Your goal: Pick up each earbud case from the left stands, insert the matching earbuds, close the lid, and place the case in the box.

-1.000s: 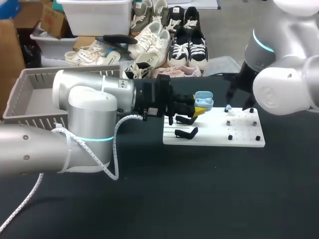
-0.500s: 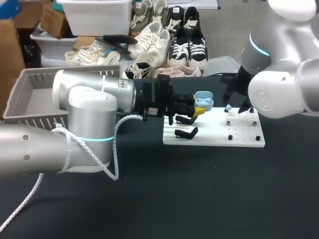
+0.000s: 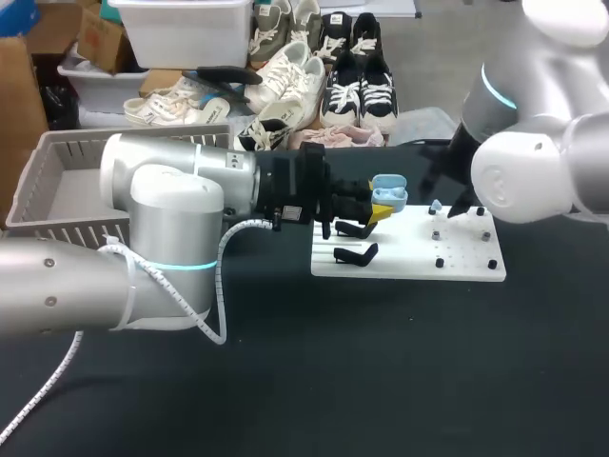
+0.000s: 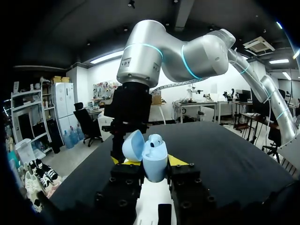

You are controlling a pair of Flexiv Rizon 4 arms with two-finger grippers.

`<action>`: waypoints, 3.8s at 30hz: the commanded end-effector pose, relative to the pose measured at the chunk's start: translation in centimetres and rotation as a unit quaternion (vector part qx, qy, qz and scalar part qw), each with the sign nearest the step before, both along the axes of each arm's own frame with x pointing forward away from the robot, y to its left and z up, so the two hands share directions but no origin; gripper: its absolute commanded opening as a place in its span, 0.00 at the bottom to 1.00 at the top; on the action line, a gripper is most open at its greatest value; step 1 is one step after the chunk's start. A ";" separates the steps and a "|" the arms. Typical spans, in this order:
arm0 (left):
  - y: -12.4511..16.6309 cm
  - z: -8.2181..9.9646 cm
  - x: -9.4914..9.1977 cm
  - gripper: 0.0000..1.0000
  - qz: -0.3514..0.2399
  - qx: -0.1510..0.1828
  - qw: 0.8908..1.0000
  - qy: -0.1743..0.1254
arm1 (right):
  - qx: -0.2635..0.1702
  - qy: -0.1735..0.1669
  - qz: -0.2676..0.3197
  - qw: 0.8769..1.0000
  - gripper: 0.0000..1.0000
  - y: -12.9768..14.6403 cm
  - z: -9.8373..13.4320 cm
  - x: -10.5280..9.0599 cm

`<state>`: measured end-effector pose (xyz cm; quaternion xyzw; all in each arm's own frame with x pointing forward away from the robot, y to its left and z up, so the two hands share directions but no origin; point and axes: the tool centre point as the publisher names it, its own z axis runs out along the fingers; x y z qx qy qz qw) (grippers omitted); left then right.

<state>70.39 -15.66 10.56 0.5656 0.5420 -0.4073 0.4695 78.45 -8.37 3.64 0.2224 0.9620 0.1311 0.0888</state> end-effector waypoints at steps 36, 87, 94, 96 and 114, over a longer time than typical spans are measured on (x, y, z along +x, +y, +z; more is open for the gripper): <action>0.0 -0.1 -0.1 0.00 0.001 -0.001 1.000 -0.001 | 0.022 0.006 -0.001 1.000 0.34 0.0 -1.2 0.5; 0.0 -0.1 -0.1 0.00 0.001 -0.001 1.000 -0.001 | 0.023 -0.011 0.004 1.000 0.00 -0.4 1.3 -0.2; 0.0 -0.1 -0.1 0.00 0.001 -0.001 1.000 -0.001 | -0.007 -0.025 0.039 0.999 0.00 -1.0 3.5 -1.6; 0.0 -0.1 -0.1 0.00 0.001 -0.001 1.000 -0.001 | -0.019 -0.030 0.052 0.998 0.00 -1.3 4.7 -2.1; 0.0 -0.1 -0.1 0.00 0.001 -0.001 1.000 -0.001 | -0.134 -0.058 0.161 0.976 0.00 -1.5 15.3 -10.0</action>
